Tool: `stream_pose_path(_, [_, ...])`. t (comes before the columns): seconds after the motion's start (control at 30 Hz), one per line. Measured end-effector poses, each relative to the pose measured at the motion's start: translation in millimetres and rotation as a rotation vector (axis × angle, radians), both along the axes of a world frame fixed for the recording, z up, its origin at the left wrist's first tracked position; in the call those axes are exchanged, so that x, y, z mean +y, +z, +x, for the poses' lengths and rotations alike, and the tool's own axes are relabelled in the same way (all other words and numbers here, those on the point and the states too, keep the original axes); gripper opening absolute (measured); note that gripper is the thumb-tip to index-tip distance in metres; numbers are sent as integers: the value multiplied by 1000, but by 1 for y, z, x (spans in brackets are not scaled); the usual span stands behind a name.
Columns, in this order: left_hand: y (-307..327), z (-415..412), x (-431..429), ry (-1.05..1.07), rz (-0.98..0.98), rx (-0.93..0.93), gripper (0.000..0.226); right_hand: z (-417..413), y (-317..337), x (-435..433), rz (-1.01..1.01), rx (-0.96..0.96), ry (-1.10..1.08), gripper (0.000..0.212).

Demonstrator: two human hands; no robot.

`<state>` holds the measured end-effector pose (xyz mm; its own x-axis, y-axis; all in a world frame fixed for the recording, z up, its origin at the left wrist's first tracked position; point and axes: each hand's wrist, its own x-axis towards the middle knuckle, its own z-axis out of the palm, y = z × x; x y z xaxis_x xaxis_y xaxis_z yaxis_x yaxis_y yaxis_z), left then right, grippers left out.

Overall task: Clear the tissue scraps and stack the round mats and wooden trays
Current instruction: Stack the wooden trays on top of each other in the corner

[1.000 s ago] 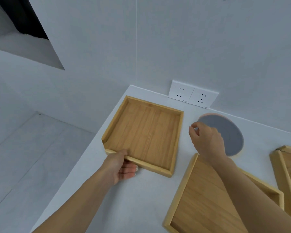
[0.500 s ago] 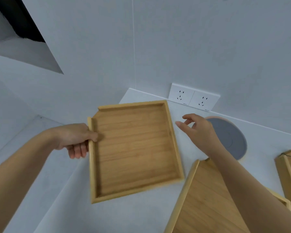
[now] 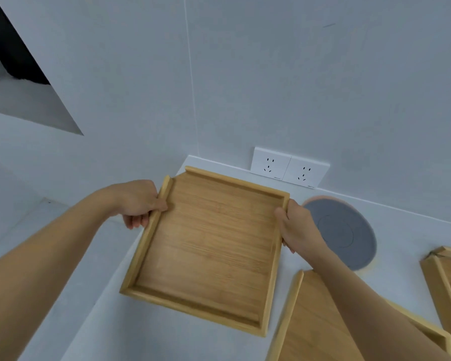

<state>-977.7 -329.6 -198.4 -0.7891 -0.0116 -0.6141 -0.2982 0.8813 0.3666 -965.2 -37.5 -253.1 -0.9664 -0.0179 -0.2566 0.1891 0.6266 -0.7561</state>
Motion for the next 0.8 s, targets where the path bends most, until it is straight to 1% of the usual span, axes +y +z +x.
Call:
stream_pose_path(0.1, [-21, -14, 6, -48, -133, 176, 44, -17, -8, 0, 137, -17, -3, 25])
stream_pose_path(0.2, [-41, -25, 5, -49, -181, 277, 48, -37, -14, -3, 260, -33, 31, 28])
stream_pose_path(0.27, [-52, -33, 2, -27, -179, 291, 48, -51, -18, -6, 316, -36, 51, 29])
stream_pose_path(0.33, [-59, -40, 0, -12, -186, 293, 49, -61, -22, -8, 322, -33, 41, 28])
stream_pose_path(0.47, [-70, -55, -2, -15, -228, 312, 49, -79, -33, -11, 330, -57, 34, 10])
stream_pose_path(0.5, [-72, -58, -3, -22, -246, 316, 49, -81, -36, -12, 331, -66, 36, 14])
stream_pose_path(0.57, [-77, -61, -2, -45, -289, 322, 48, -84, -40, -12, 346, -87, 51, 35])
stream_pose_path(0.6, [-80, -62, -1, -56, -307, 325, 48, -84, -42, -11, 351, -92, 61, 40])
stream_pose_path(0.73, [-86, -63, -1, -60, -340, 342, 48, -82, -44, -11, 353, -89, 59, 33])
stream_pose_path(0.8, [-85, -62, 0, -56, -358, 354, 48, -77, -41, -11, 370, -67, 48, 35])
